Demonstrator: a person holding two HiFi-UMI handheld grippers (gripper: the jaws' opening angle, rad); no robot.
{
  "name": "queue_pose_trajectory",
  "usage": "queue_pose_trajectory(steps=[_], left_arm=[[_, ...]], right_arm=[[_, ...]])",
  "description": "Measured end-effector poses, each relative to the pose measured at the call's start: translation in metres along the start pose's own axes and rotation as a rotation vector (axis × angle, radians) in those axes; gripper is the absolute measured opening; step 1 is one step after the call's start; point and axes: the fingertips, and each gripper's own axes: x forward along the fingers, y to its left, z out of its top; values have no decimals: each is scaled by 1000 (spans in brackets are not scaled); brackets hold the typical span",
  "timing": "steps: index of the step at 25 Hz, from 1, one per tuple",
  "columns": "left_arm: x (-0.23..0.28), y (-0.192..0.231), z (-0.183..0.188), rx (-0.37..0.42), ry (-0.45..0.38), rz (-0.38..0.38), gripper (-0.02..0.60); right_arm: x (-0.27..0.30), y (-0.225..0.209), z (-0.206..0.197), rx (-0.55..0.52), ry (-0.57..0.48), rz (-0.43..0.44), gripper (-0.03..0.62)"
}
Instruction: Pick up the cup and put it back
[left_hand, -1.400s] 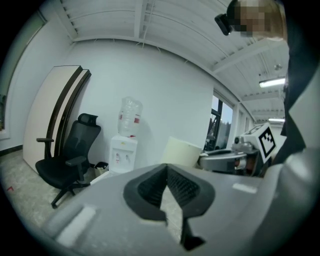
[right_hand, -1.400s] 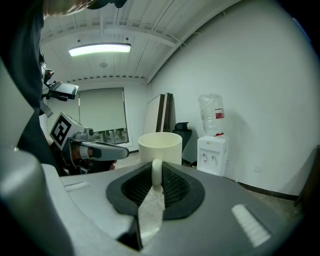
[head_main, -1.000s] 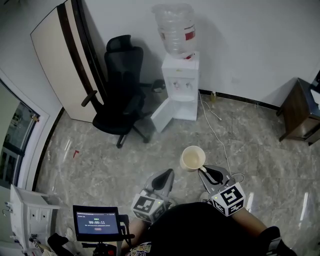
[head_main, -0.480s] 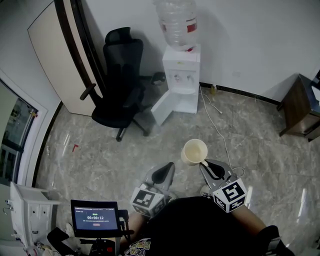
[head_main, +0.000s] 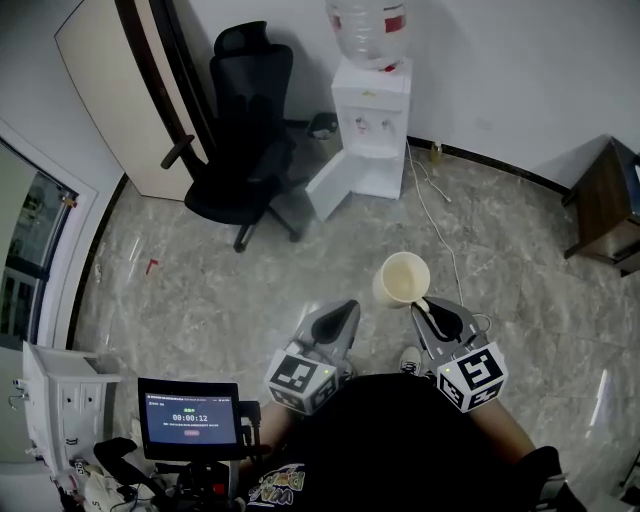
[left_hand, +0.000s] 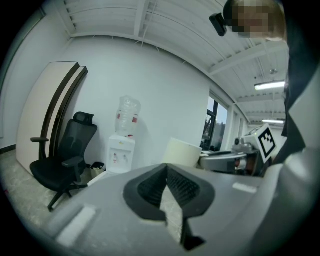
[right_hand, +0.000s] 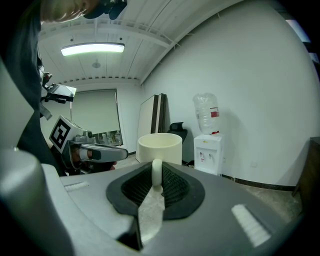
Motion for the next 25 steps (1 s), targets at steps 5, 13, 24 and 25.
queue_pose_trajectory(steps=[5, 13, 24, 25], left_arm=[[-8, -2, -1, 1, 33, -26, 5], [38, -23, -57, -29, 98, -34, 5], [115, -53, -29, -51, 52, 37, 5], [126, -56, -26, -50, 50, 36, 5]], right_arm=[[1, 12, -5, -9, 17, -16, 49], [-26, -50, -30, -5, 43, -5, 49], [-51, -128, -33, 14, 16, 3, 49], [-48, -138, -32, 13, 16, 8, 49]])
